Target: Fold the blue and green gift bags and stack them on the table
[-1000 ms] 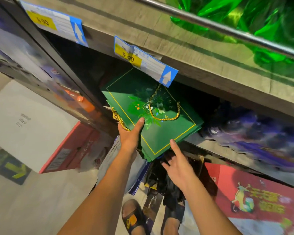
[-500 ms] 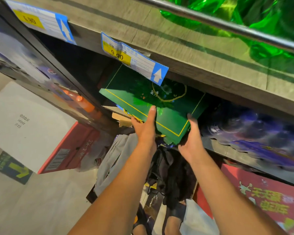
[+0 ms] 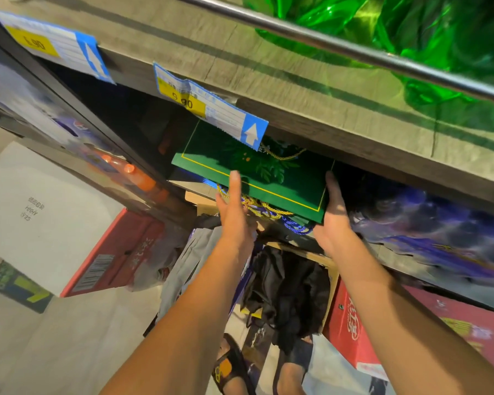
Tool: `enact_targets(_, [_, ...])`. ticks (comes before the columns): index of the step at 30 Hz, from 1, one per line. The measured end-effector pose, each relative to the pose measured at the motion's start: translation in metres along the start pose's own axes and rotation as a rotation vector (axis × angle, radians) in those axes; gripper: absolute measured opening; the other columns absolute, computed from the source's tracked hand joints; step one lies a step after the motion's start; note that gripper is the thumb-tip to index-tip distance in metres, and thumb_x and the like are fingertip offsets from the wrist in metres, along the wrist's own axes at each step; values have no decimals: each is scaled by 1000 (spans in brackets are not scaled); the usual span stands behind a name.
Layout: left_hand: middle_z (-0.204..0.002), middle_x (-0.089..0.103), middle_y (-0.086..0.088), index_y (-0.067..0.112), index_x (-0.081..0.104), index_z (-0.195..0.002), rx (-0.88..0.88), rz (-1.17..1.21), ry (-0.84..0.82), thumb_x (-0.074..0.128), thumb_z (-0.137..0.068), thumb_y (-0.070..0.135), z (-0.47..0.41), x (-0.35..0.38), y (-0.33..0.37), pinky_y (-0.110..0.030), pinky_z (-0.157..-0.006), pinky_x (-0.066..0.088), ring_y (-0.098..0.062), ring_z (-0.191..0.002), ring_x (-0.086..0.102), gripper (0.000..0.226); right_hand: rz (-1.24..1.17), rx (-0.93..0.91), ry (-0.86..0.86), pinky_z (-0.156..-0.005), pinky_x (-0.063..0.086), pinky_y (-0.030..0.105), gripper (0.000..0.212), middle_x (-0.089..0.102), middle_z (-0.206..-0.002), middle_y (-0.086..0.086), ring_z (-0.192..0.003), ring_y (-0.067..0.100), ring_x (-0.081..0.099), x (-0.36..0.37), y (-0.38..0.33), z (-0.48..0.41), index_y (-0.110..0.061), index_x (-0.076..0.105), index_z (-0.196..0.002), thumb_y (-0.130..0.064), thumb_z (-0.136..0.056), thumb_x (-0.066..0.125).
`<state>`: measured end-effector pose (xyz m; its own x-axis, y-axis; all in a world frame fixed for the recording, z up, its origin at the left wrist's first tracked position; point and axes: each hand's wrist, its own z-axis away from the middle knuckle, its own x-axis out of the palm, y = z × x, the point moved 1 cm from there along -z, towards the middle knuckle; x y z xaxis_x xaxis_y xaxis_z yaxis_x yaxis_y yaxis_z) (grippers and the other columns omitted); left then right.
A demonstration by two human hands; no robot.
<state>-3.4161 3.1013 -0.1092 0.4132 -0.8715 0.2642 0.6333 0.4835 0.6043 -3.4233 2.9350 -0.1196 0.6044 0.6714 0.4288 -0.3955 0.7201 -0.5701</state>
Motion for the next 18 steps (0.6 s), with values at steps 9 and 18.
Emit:
enact_targets(9, [-113, 63, 17, 42, 61, -115, -11, -56, -74, 34, -94, 80, -8, -18, 49, -63, -112, 36, -20, -124, 54, 52, 96, 27, -2, -104, 49, 60, 83, 66, -137, 11, -124, 35, 64, -6, 11, 13, -23, 56, -145, -66, -76, 76])
enact_targets(18, [-144, 50, 10, 38, 52, -135, -50, -222, -29, 59, -80, 84, 14, -37, 51, -47, -98, 50, -18, -127, 51, 72, 248, 102, 237, -104, 44, 53, 29, 65, -117, -5, -79, 13, 61, 21, -22, 66, -32, 59, -108, -59, -97, 53])
